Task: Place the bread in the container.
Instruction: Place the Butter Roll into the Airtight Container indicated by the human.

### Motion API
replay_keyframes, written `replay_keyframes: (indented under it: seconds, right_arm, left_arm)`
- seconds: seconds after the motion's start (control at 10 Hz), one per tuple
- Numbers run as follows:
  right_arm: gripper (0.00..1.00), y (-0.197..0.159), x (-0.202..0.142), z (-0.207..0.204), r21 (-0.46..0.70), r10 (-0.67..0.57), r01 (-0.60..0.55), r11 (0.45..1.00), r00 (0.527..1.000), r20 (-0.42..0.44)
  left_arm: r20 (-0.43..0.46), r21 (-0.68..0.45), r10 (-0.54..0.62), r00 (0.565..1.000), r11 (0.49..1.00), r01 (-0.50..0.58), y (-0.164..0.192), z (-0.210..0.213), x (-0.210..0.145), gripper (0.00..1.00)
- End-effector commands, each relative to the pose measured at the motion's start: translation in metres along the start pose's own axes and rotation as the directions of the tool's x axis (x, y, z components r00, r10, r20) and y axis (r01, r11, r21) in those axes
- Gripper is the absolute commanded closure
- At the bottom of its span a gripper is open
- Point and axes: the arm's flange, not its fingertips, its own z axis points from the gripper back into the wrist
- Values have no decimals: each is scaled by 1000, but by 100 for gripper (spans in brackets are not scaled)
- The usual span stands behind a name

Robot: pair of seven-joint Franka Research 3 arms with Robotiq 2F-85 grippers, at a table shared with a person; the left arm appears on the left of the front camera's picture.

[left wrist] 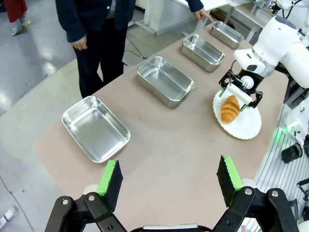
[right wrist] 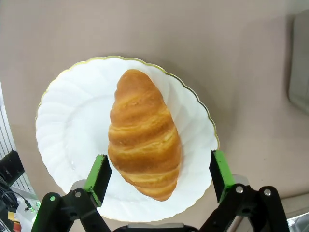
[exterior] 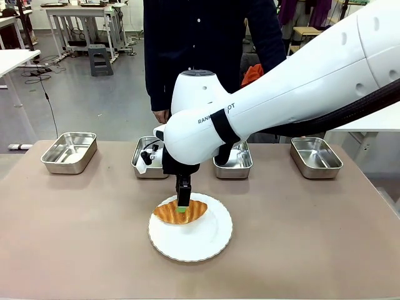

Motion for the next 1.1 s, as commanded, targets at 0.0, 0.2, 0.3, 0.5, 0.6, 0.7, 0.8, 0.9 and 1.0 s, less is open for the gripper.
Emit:
replay_keyframes:
  seconds: [0.0,0.2,0.3,0.5,0.6,0.7,0.8,0.9,1.0]
  right_arm:
    - [0,11,-4,4,25,-17,17,1000,1000,9]
    - [0,14,-2,2,27,-24,24,999,1000,-15]
    - [0,12,-3,-4,21,-34,35,999,999,-26]
    - [0,9,-5,-13,12,-36,36,999,999,-36]
    - [0,9,-5,-16,8,-33,33,999,998,-45]
    - [0,9,-5,-18,3,-30,31,1000,998,-49]
    - [0,10,-5,-21,6,-24,25,1000,998,-52]
    - [0,10,-3,-25,5,-21,21,1000,998,-55]
    - [0,11,-1,-29,3,-20,20,1000,998,-60]
  left_arm:
    - [4,-4,-14,1000,1000,14,0,2,-1,0]
    - [4,-4,-14,1000,1000,14,0,2,-1,0]
    - [4,-4,-14,1000,1000,14,0,2,-1,0]
    - [4,-4,-14,1000,1000,14,0,2,-1,0]
    - [4,-4,-14,1000,1000,14,0,2,-1,0]
    - [4,-4,-14,1000,1000,14,0,2,-1,0]
    - [4,-4,-14,1000,1000,14,0,2,-1,0]
    - [4,-4,-14,1000,1000,14,0,2,-1,0]
    - [4,-4,-14,1000,1000,14,0,2,-1,0]
